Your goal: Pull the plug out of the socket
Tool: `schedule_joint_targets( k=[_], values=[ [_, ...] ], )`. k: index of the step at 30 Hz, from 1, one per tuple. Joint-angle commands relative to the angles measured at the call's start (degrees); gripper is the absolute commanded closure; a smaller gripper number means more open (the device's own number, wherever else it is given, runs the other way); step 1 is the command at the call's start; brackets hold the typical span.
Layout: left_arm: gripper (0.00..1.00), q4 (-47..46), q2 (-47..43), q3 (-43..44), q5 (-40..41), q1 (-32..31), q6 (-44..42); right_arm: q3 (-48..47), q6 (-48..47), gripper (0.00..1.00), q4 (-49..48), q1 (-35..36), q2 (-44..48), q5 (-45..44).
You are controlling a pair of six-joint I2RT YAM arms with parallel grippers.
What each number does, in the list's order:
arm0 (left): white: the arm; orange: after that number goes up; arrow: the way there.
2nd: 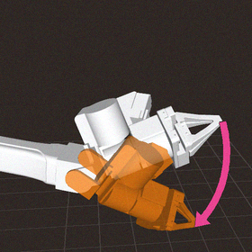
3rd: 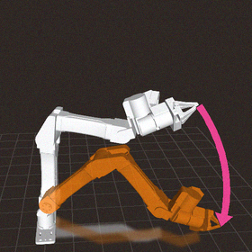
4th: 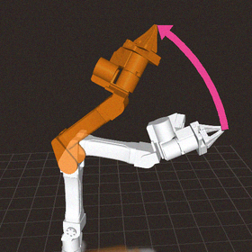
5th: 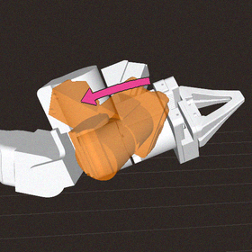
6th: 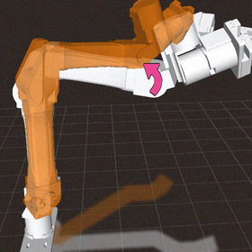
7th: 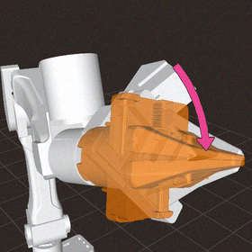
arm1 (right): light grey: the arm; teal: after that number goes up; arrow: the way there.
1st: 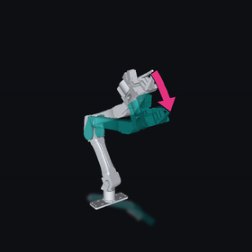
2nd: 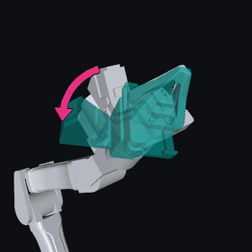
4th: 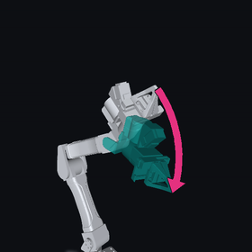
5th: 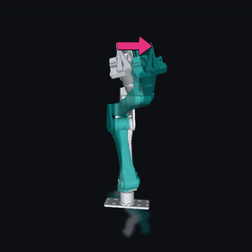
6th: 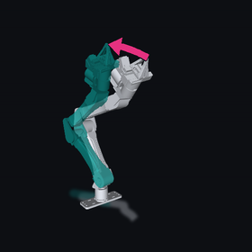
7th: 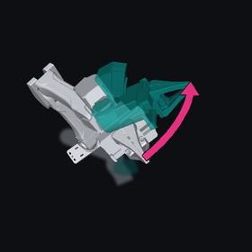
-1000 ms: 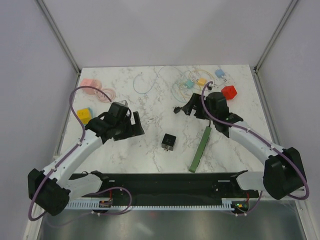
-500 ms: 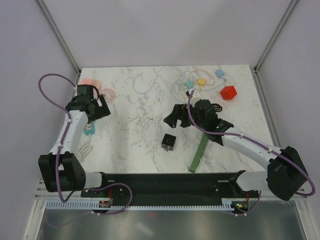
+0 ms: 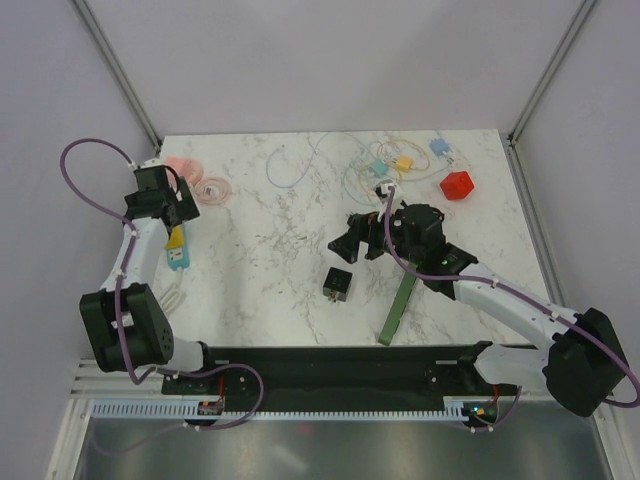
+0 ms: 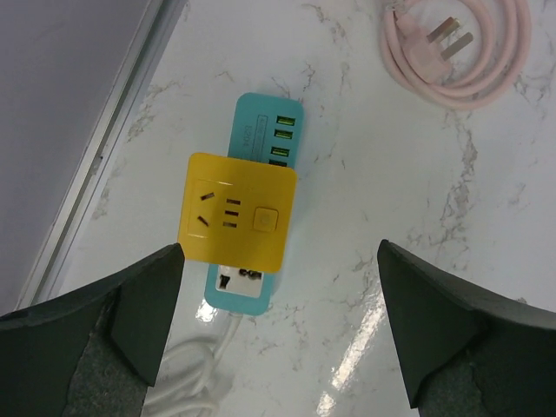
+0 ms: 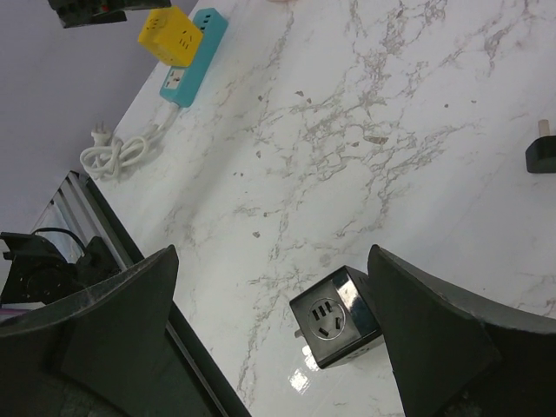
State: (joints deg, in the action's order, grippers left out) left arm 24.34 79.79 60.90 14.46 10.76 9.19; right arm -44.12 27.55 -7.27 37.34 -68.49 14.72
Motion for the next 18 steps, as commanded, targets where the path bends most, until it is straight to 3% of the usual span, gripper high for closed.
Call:
schedule_joint_targets(
  k=[1, 14, 18],
  values=[
    [0.0, -6.0, 4.3, 0.5, -1.5, 2.1, -5.2, 1.2, -0.3, 0.02, -4.9, 0.0, 1.1, 4.1],
    [0.0, -12.1, 8.5, -4.3, -1.5, 4.9, -7.0, 1.8, -0.4, 0.02, -5.6, 0.0, -0.9, 4.8],
    [0.07, -12.2, 9.0, -4.9, -3.5, 4.9, -6.6, 1.8, 0.3, 0.02, -6.1, 0.0, -2.2, 5.1]
  ],
)
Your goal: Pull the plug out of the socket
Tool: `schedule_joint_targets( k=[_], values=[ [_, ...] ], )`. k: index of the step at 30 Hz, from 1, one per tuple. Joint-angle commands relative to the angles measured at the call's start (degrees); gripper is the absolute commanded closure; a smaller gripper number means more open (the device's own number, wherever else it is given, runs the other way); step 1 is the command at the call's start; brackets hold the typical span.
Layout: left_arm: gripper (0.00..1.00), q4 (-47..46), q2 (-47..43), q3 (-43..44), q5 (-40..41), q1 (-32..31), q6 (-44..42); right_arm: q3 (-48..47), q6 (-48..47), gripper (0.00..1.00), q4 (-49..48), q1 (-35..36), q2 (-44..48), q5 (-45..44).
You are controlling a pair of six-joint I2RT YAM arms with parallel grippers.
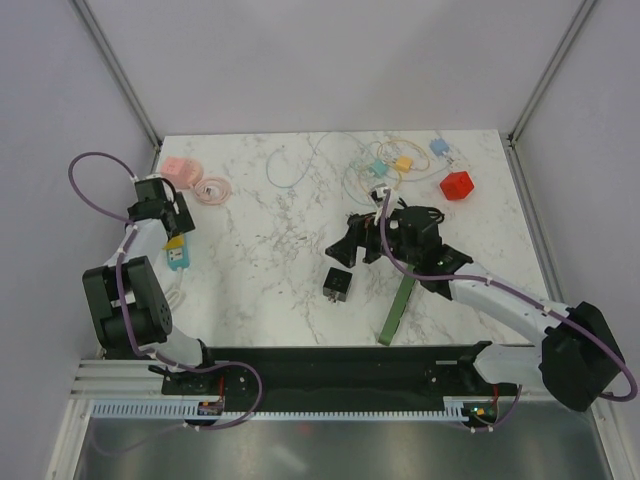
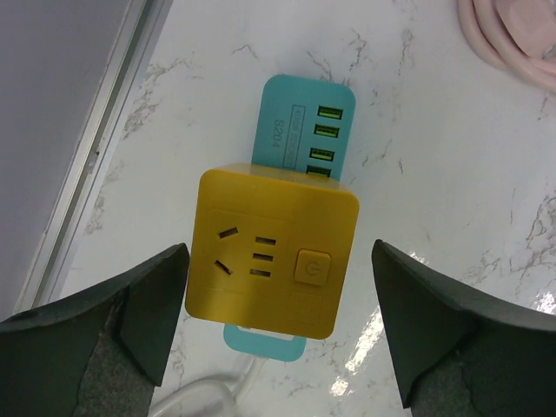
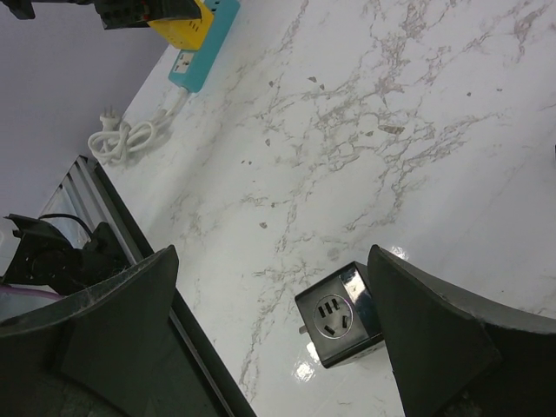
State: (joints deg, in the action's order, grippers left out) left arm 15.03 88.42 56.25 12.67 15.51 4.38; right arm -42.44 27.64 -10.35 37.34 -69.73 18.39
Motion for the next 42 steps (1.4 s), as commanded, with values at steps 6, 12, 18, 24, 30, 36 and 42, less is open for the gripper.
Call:
schedule_joint_targets(
  k=[6, 12, 18, 24, 30, 36, 42],
  values=[
    [0.33, -1.9, 1.0, 0.1, -2.8, 0.1, -1.4, -0.1, 0.8, 0.02, -3.4, 0.1, -2.6, 1.5],
    [0.61, -1.1, 0.6, 0.4, -5.2, 0.1, -0.1, -0.9, -0.3, 0.02, -0.7, 0.0, -3.7, -1.9],
    [0.92, 2.4, -5.4, 1.0, -9.3, -3.4, 3.7, -3.9, -1.1, 0.02, 3.4, 0.0, -7.9, -5.1],
    [0.98, 4.0, -11.9, -0.9, -12.4, -9.7, 7.8, -6.3, 2.0, 0.02, 1.6, 0.4, -12.0, -1.3],
    [0.98, 4.1, -14.4, -2.9, -21.2, -12.9, 9.3, -9.8, 4.7, 0.02, -1.2, 5.8, -18.2, -0.8],
    [0.98, 1.9, -14.9, -4.1, -27.8, -18.1, 9.8, -13.8, 11.9, 0.02, -6.6, 12.5, -26.5, -2.9],
    [0.98, 1.0, -15.4, -3.8, -34.4, -19.2, 10.2, -13.9, 24.7, 0.02, -12.5, 13.7, -31.3, -13.7]
  ],
)
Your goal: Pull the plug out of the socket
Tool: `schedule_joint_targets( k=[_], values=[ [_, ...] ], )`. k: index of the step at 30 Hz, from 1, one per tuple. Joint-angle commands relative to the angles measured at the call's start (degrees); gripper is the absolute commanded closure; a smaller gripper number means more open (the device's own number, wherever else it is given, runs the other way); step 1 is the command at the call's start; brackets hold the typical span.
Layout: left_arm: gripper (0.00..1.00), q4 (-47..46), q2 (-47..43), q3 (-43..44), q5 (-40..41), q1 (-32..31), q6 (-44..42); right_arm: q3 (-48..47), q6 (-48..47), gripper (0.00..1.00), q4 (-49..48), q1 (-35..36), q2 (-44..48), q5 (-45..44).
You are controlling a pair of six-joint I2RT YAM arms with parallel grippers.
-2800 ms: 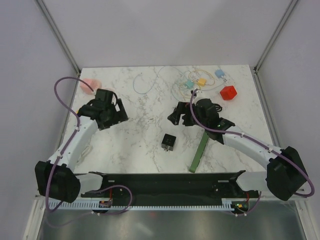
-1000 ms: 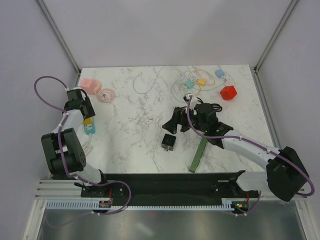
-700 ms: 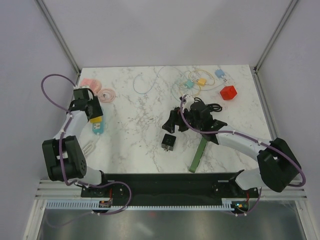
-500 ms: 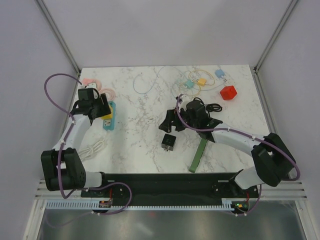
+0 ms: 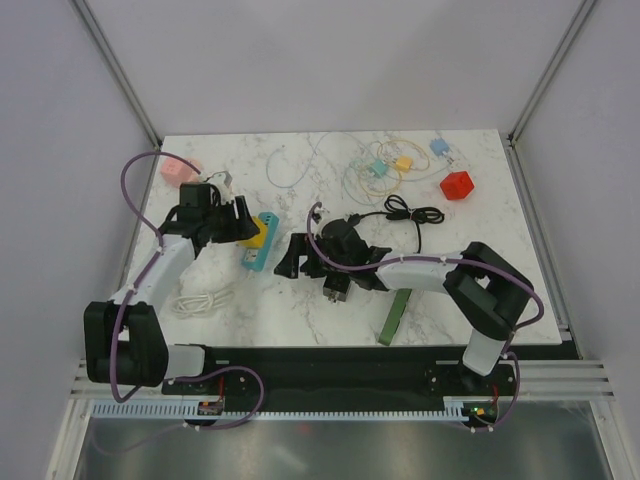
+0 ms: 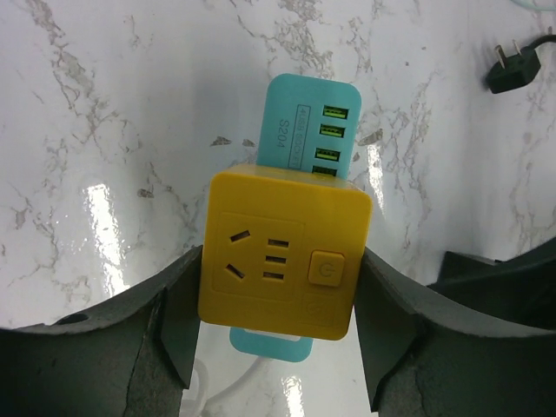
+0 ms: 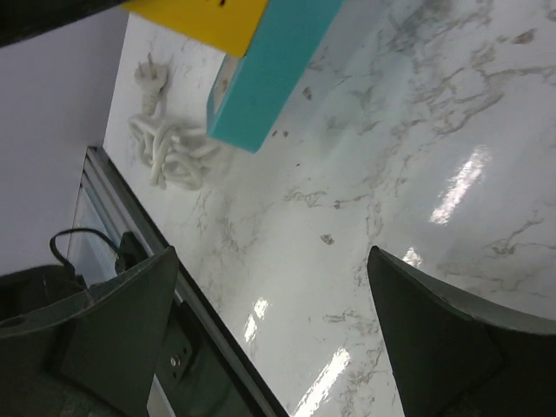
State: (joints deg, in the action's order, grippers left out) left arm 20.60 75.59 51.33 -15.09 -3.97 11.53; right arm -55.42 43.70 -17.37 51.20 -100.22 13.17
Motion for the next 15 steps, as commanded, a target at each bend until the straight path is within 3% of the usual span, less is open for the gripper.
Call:
schedule_joint_targets(
  k=[1, 6, 10, 15],
  values=[
    [0.98, -5.0, -2.9, 1.0, -6.9, 0.2, 3.1, -1.1, 9.4, 0.02, -5.5, 0.0, -1.1, -12.7],
    [0.98, -6.1, -4.3, -0.2, -7.8, -0.1, 3.2, -5.4, 13.4, 0.02, -7.2, -0.3, -4.9, -15.7],
    [0.98, -6.1, -4.8, 0.1, -9.8, -0.2, 3.2, -3.1, 17.3, 0.04, -13.7, -0.4, -4.8, -19.3],
    [0.98, -6.9, -5.1, -0.1, -12.9, -0.2, 3.6, -9.6, 16.8, 0.04, -10.1, -1.8, -8.5, -18.1]
  ],
)
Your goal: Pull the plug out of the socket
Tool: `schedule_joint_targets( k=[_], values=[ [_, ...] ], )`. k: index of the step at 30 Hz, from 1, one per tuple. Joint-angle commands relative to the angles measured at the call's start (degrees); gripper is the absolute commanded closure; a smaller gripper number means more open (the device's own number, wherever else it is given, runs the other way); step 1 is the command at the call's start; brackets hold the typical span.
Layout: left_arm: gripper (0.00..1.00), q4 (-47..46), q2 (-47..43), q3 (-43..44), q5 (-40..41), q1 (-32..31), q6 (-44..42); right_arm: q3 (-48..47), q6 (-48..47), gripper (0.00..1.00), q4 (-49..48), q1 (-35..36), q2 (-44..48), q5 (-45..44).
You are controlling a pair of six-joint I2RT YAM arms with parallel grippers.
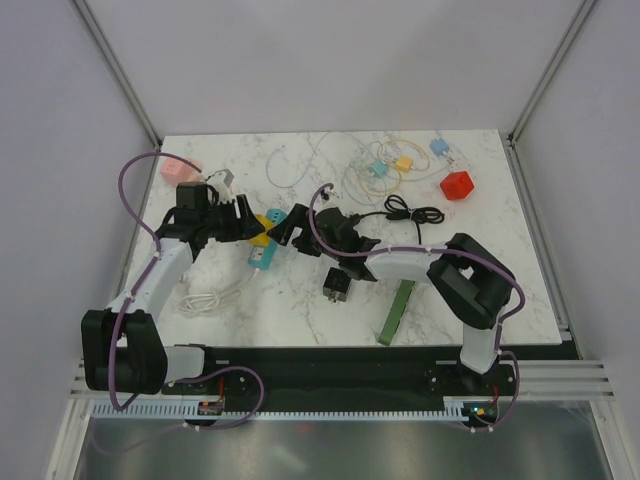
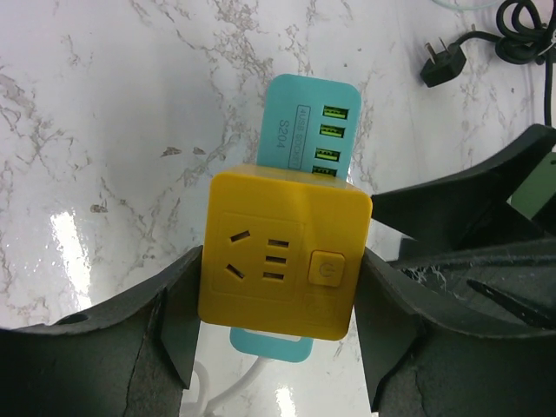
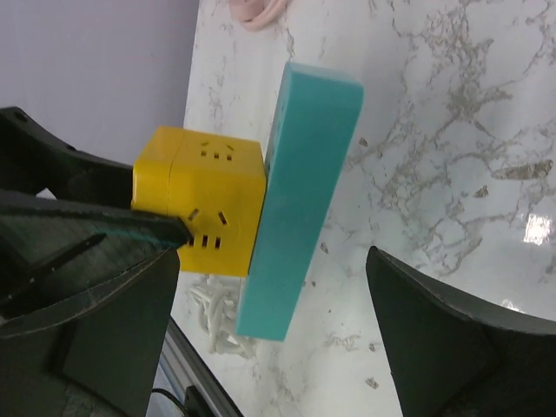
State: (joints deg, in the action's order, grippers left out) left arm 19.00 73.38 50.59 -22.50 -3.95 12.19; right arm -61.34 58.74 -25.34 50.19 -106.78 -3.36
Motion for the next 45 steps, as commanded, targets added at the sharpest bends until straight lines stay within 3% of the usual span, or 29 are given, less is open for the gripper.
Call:
schedule_joint_targets(
  k=[1, 11, 27, 32, 34, 39, 45],
  values=[
    [0.98, -5.4, -2.8, 0.6, -5.9, -0.2, 3.0, -3.9, 2.0, 0.04, -2.9, -1.3, -2.2, -1.6],
    [0.98, -6.4, -3.2, 0.1, -8.1, -0.2, 3.5, -4.8, 3.7, 0.06, -3.6, -4.9, -5.4, -1.0],
    [0.98, -7.2, -2.3, -0.2, -9.8, -0.2, 3.7, -8.6, 6.4, 0.27, -12.8, -5.0, -13.0, 8.6],
    [0.98, -7.2, -1.8, -0.2, -9.8, -0.2, 3.9, -5.8, 6.5, 0.49, -15.4, -4.3, -13.2, 9.2],
    [0.98, -7.3, -1.8, -0.2, -9.6, -0.2, 4.0, -4.2, 5.9, 0.67, -15.8, -4.1, -13.1, 9.3],
    [0.98, -7.5, -2.6, -0.5, -8.7, -0.2, 3.9, -1.5, 2.3, 0.98, -10.6, -4.1, -12.4, 7.2],
    [0.98, -7.9, -5.4, -1.1, -5.4, 0.9, 3.5, -1.3, -5.5, 1.0, 0.5, -3.9, -10.1, 3.7]
  ],
)
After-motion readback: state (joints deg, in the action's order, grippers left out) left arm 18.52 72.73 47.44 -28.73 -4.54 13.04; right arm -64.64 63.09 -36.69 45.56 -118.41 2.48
